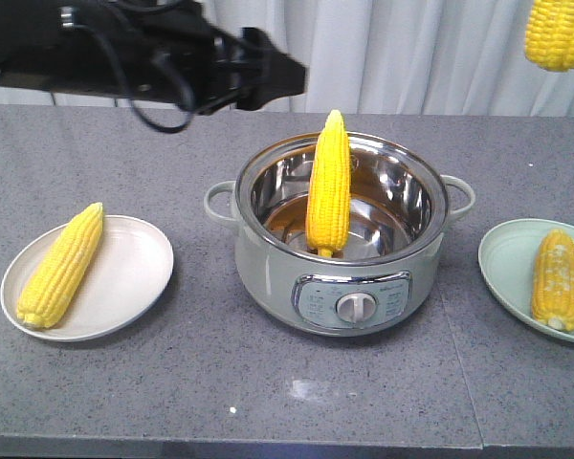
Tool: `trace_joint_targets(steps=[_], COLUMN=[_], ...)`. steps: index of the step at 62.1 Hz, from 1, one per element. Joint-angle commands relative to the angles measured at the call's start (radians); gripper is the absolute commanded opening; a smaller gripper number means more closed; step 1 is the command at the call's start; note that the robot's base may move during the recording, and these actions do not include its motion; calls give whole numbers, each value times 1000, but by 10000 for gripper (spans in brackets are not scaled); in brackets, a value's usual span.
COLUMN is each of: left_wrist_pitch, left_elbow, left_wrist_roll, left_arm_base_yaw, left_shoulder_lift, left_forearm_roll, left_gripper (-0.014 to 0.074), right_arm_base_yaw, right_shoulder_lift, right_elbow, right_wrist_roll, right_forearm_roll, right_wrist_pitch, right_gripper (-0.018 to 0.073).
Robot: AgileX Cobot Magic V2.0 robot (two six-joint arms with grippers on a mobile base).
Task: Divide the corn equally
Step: 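Lift the cob out of the pot with the right gripper, then reach the left gripper to the last cob and close on it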
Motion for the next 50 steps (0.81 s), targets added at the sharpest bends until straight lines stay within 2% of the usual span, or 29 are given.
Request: trace_joint_targets(steps=[1,8,15,20,26,37,43,50], left_wrist_pitch=[-64,-77,-110,-133,-137,-129,-133,-137], left_elbow=[-94,-167,-202,-202,-202,-202,-202,-202], left_wrist_roll=[-8,-8,-11,-56,-107,-274,-305,-307], left_arm_base_yaw=[-47,-75,-74,-74,-74,-74,-74,-74], left_shoulder_lift=[24,108,180,220,259,310,314,314], left_forearm_roll=[-38,-29,-29,-27,26,179,225,230], left_gripper=[449,450,451,451,451,451,451,451], right_arm_base_yaw=[-3,-3,-3,-3,-3,-3,-3,-3], right_shoulder_lift=[-18,-18,-18,-18,-18,-18,-18,-17], right_elbow=[-28,-28,-28,-28,-28,-28,-28,-27], right_wrist_roll=[7,7,7,7,7,7,7,7], right_forearm_roll=[-32,-48,-48,-48,-58,-90,-99,-100], right_wrist_pitch=[-71,-71,-71,-72,-73,-71,-70,-70], right_gripper=[-6,-6,-6,-6,-6,-6,-6,-6])
